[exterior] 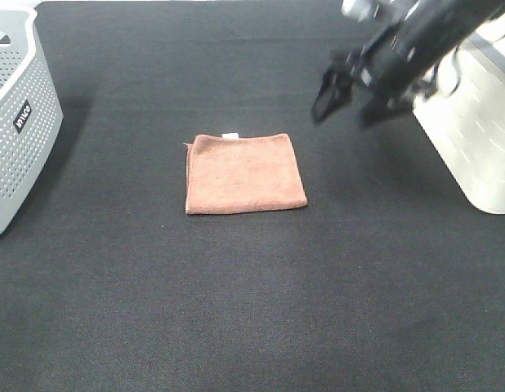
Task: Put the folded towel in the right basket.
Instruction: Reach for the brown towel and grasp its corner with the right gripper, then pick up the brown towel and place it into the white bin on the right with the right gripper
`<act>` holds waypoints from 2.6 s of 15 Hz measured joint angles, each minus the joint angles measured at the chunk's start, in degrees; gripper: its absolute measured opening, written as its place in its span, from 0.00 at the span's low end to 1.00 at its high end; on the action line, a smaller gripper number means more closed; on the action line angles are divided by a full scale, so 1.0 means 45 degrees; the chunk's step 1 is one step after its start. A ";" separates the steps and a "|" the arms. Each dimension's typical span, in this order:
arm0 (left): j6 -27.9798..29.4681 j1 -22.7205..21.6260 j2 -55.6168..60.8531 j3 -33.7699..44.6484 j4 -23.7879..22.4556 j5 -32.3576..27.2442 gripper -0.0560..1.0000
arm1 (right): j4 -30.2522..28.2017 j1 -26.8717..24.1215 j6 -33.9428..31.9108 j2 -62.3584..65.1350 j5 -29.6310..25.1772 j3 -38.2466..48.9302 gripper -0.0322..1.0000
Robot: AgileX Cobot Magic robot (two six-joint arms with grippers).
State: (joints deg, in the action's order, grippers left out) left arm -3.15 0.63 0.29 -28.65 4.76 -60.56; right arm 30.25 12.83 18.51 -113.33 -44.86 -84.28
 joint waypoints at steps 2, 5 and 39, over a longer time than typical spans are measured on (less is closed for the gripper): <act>0.0000 0.0000 0.0000 0.0000 0.0000 0.0000 0.88 | 0.0153 0.0000 0.0000 -0.1655 -0.0089 -0.0688 0.72; 0.0000 0.0000 0.0000 0.0000 0.0000 0.0000 0.88 | 0.0573 0.0000 0.0000 -0.3209 -0.0662 -0.1999 0.74; 0.0000 0.0000 0.0000 0.0000 0.0000 0.0000 0.88 | -0.0115 0.0777 0.0204 -0.1974 -0.5042 -0.7920 0.06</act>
State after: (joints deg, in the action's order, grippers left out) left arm -3.15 0.63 0.29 -28.65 4.76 -60.56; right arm 29.74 16.33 19.42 -122.21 -67.55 -119.92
